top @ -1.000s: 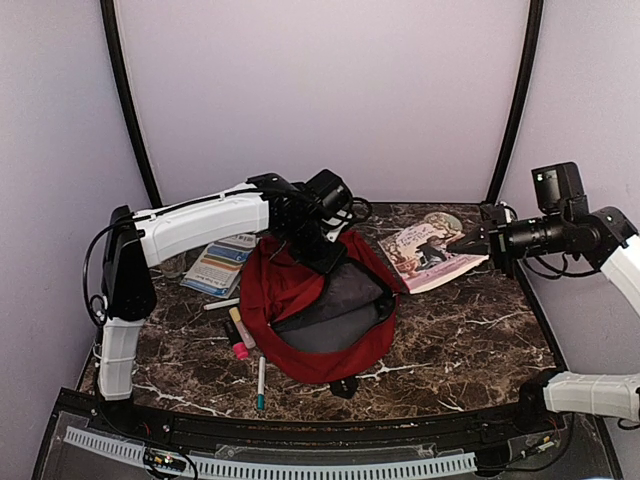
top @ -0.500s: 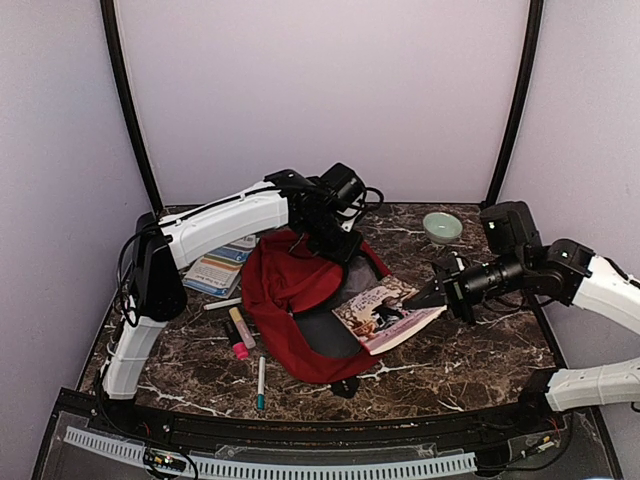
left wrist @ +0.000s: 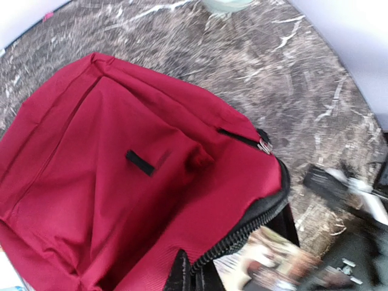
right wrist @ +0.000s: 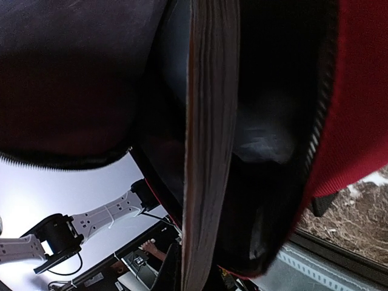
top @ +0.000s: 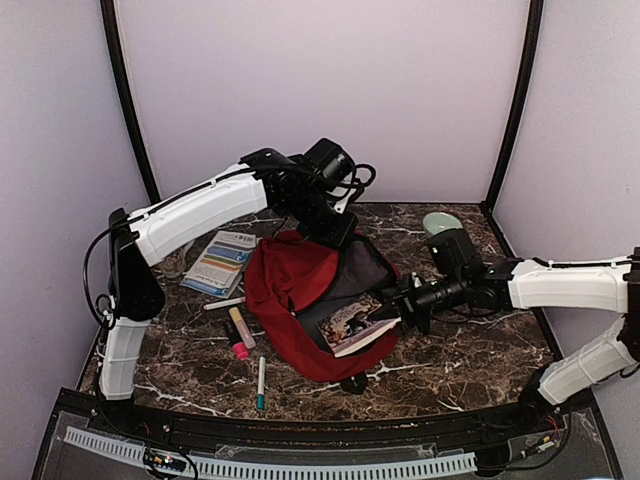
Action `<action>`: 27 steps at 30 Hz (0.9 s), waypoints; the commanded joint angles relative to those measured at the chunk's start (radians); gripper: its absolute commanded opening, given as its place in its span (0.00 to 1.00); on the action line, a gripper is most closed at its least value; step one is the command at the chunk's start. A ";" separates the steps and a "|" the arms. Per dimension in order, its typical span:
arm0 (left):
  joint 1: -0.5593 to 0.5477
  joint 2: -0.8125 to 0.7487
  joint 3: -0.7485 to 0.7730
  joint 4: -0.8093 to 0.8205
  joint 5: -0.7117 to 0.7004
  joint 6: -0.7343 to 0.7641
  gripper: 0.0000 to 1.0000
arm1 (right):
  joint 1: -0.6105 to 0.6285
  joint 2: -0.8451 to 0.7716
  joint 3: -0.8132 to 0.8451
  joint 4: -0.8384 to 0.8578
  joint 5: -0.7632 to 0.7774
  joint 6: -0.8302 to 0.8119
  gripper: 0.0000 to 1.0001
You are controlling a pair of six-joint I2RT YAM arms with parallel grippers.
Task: Pack the student bag
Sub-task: Place the book in the largest pocket of the bag.
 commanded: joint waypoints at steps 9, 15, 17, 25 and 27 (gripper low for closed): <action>-0.038 -0.251 -0.125 0.047 0.029 0.002 0.00 | -0.087 0.187 0.241 0.213 0.024 -0.349 0.00; -0.037 -0.229 -0.126 0.086 0.118 -0.020 0.00 | -0.083 0.231 0.225 0.355 0.093 -0.535 0.00; -0.037 -0.214 -0.129 0.109 0.159 -0.036 0.00 | -0.078 0.224 0.172 0.434 0.121 -0.557 0.00; -0.038 -0.155 -0.144 0.177 0.250 -0.062 0.00 | -0.074 0.210 0.052 0.392 0.180 -0.667 0.00; -0.038 -0.142 -0.140 0.196 0.266 -0.063 0.00 | -0.076 0.196 0.036 0.368 0.188 -0.691 0.00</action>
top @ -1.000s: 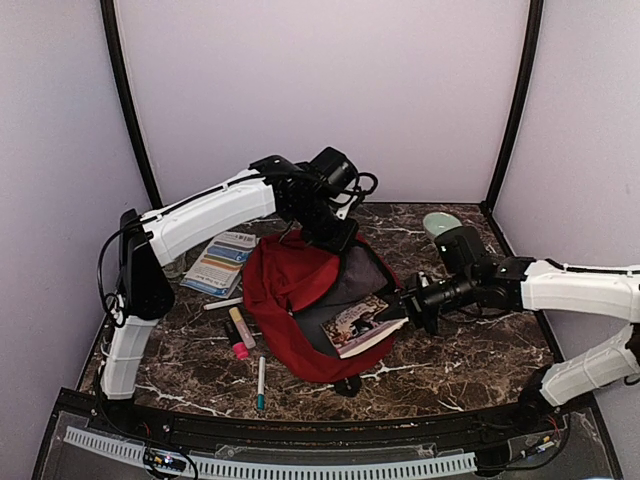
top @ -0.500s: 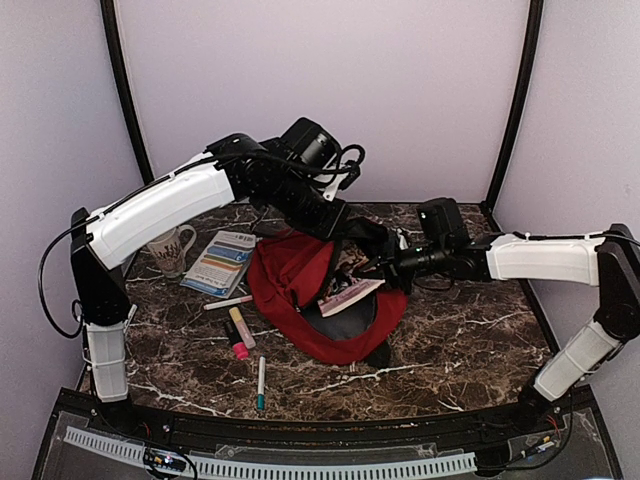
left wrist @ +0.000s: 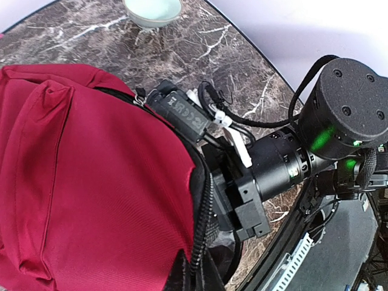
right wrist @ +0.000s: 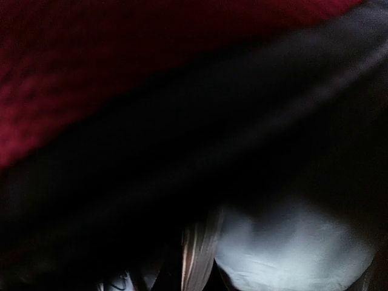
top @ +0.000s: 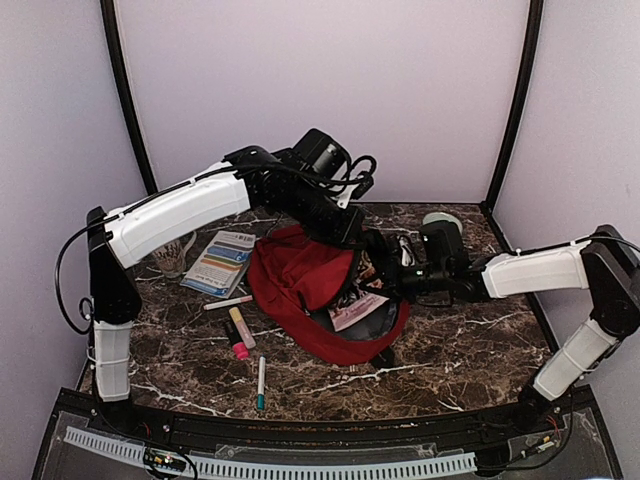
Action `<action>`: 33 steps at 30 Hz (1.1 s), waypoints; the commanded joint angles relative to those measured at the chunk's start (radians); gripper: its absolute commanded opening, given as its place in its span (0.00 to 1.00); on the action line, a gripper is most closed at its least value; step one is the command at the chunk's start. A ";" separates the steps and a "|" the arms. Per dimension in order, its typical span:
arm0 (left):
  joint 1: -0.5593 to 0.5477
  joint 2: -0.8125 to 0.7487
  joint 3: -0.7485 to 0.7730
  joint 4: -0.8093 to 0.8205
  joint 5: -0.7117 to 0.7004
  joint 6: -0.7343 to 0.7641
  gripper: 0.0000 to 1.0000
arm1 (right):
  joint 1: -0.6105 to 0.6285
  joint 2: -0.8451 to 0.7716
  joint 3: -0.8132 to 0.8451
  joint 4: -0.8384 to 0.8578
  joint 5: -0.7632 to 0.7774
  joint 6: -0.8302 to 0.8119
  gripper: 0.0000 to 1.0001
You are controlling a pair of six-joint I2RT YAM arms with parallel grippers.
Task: Pack the student bag
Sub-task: Place the book in the largest pocket of the bag.
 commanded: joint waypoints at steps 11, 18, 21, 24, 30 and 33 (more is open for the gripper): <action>-0.005 0.079 0.052 0.129 0.136 -0.029 0.00 | -0.007 -0.110 -0.131 0.239 0.116 -0.080 0.00; -0.004 0.080 0.057 0.105 0.101 -0.018 0.00 | 0.001 -0.054 0.102 -0.165 -0.005 -0.206 0.59; -0.004 0.078 0.056 0.094 0.083 -0.007 0.00 | -0.008 -0.173 0.085 -0.321 0.025 -0.262 0.72; -0.004 0.080 0.049 0.095 0.075 0.004 0.00 | -0.028 -0.305 0.047 -0.436 0.061 -0.281 0.75; -0.002 0.081 0.029 0.096 0.054 0.021 0.00 | -0.052 -0.501 0.081 -0.718 0.156 -0.331 0.77; -0.002 0.081 0.010 0.094 0.046 0.024 0.00 | -0.055 -0.565 0.106 -0.786 0.196 -0.341 0.76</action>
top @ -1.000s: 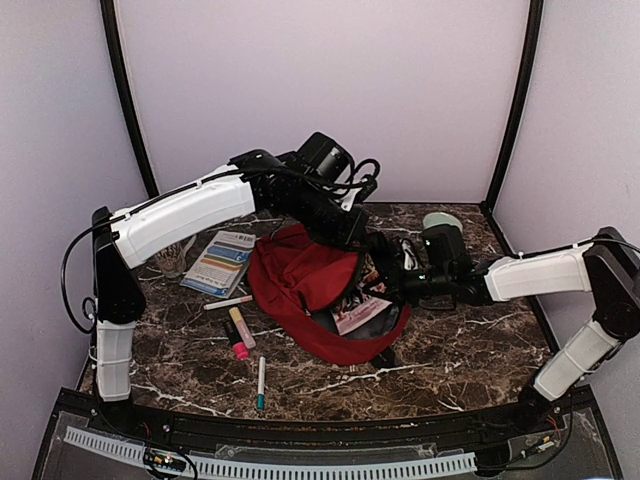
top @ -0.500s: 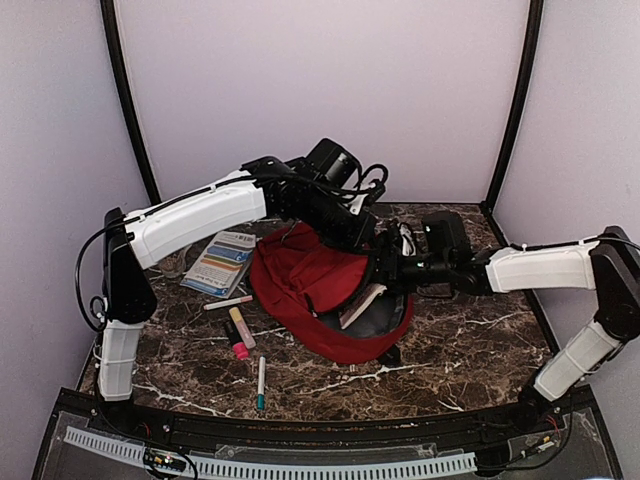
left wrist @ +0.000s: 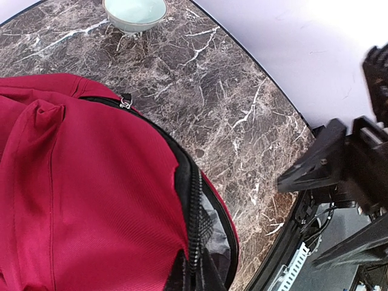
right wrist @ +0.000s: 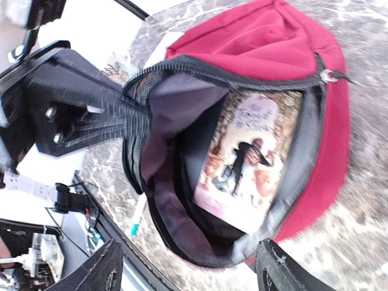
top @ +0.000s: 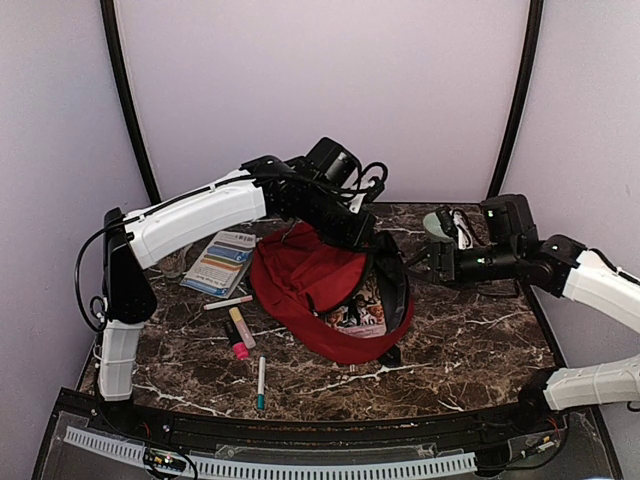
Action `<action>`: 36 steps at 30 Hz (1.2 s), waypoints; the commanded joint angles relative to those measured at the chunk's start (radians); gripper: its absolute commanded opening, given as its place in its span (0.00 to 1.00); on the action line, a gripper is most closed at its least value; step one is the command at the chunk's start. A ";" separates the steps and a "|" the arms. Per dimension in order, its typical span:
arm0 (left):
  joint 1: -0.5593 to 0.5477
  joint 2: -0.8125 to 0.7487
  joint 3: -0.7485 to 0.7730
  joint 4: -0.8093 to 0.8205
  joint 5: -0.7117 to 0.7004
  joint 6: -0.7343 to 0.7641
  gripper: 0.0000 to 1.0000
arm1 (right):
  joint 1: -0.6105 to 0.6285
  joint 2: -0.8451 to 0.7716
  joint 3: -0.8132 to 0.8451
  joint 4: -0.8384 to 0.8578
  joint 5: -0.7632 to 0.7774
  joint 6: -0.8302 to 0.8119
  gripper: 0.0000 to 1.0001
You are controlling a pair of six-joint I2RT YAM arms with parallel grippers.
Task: Pack the student bag
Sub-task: Place the book in the largest pocket of the bag, then place the largest pocket in the student bag.
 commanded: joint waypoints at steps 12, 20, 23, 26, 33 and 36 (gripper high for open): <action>0.087 0.027 -0.143 -0.122 -0.068 -0.113 0.00 | -0.008 -0.075 0.080 -0.181 0.217 -0.098 0.69; 0.088 -0.014 -0.145 -0.120 -0.120 -0.078 0.17 | -0.009 0.037 0.158 -0.215 0.189 -0.159 0.67; 0.088 -0.064 -0.138 -0.134 -0.196 -0.052 0.40 | -0.010 0.067 0.189 -0.227 0.188 -0.172 0.67; 0.091 -0.109 -0.123 -0.183 -0.306 -0.024 0.60 | -0.011 0.082 0.202 -0.224 0.200 -0.173 0.67; 0.143 -0.214 -0.176 -0.284 -0.485 0.043 0.75 | -0.011 0.095 0.209 -0.208 0.244 -0.145 0.67; 0.194 -0.272 -0.263 -0.291 -0.498 0.045 0.75 | -0.012 0.099 0.213 -0.195 0.260 -0.136 0.67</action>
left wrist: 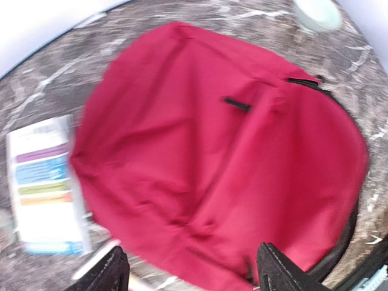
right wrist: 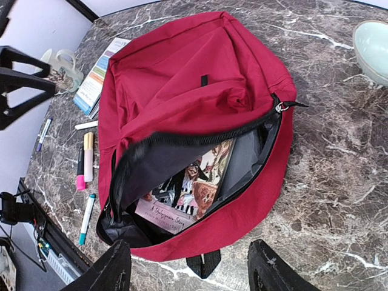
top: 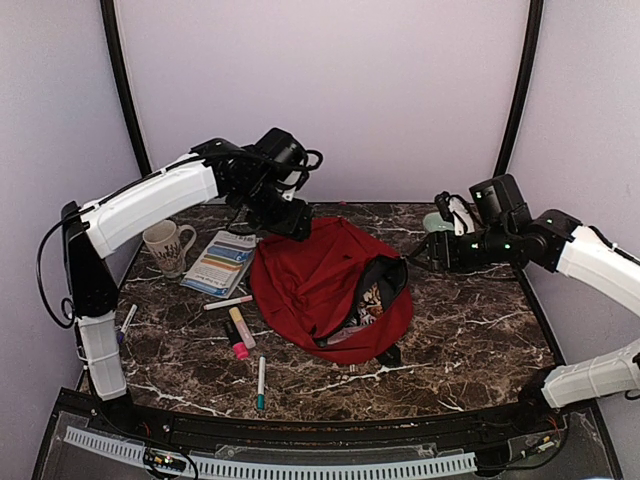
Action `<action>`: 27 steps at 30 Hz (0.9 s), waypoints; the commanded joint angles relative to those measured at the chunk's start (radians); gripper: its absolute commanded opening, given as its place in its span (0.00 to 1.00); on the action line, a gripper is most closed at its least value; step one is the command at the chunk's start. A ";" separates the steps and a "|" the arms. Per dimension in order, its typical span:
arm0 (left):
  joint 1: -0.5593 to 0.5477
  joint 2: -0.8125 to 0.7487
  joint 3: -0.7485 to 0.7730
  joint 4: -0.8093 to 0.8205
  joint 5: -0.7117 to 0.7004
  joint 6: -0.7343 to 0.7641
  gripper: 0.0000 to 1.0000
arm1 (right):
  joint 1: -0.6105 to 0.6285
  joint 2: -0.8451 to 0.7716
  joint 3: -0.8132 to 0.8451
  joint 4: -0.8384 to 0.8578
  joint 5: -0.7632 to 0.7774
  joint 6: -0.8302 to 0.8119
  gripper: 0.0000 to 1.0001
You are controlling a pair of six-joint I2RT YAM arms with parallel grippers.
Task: Pack the student bag
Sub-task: Place the largest pocket in the student bag, then pick up the book at the center of the board.
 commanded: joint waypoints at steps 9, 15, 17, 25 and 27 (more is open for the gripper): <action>0.299 -0.266 -0.398 -0.010 0.069 -0.024 0.74 | -0.008 0.084 0.092 0.047 0.041 0.020 0.67; 0.342 -0.188 -0.462 -0.015 -0.024 0.074 0.69 | -0.008 0.106 0.091 0.044 0.023 0.052 0.66; 0.340 -0.145 -0.454 -0.010 -0.065 0.107 0.67 | -0.007 0.105 0.091 0.036 0.025 0.054 0.66; 0.340 0.042 -0.401 0.033 -0.128 0.205 0.60 | -0.007 0.082 0.094 -0.011 0.059 0.061 0.66; 0.340 0.085 -0.381 0.026 -0.143 0.221 0.57 | -0.007 0.074 0.093 -0.021 0.075 0.063 0.66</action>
